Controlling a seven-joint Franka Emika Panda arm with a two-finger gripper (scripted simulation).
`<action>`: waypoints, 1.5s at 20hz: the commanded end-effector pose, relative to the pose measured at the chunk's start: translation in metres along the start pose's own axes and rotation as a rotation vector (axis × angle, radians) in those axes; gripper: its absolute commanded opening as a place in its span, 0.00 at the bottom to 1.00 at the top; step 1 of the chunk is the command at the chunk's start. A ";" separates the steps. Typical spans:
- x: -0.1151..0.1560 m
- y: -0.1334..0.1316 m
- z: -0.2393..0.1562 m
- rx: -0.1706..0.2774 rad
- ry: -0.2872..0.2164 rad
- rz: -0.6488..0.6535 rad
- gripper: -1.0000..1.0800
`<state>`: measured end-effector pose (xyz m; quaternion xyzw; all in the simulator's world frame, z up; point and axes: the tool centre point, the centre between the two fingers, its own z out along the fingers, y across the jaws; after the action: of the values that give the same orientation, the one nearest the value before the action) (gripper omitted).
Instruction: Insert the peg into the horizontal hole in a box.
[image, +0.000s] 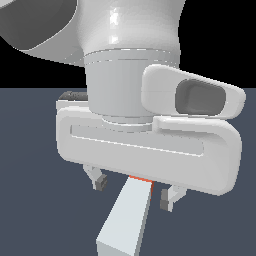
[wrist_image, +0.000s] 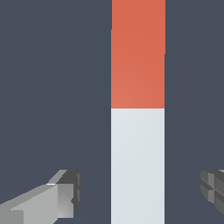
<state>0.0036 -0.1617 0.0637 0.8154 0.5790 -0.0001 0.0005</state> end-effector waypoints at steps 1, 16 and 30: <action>0.000 -0.001 0.011 0.001 0.000 0.000 0.96; -0.001 0.000 0.043 0.001 0.001 0.002 0.00; 0.037 0.004 0.022 0.000 -0.001 -0.111 0.00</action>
<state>0.0130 -0.1401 0.0329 0.7932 0.6089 -0.0026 -0.0015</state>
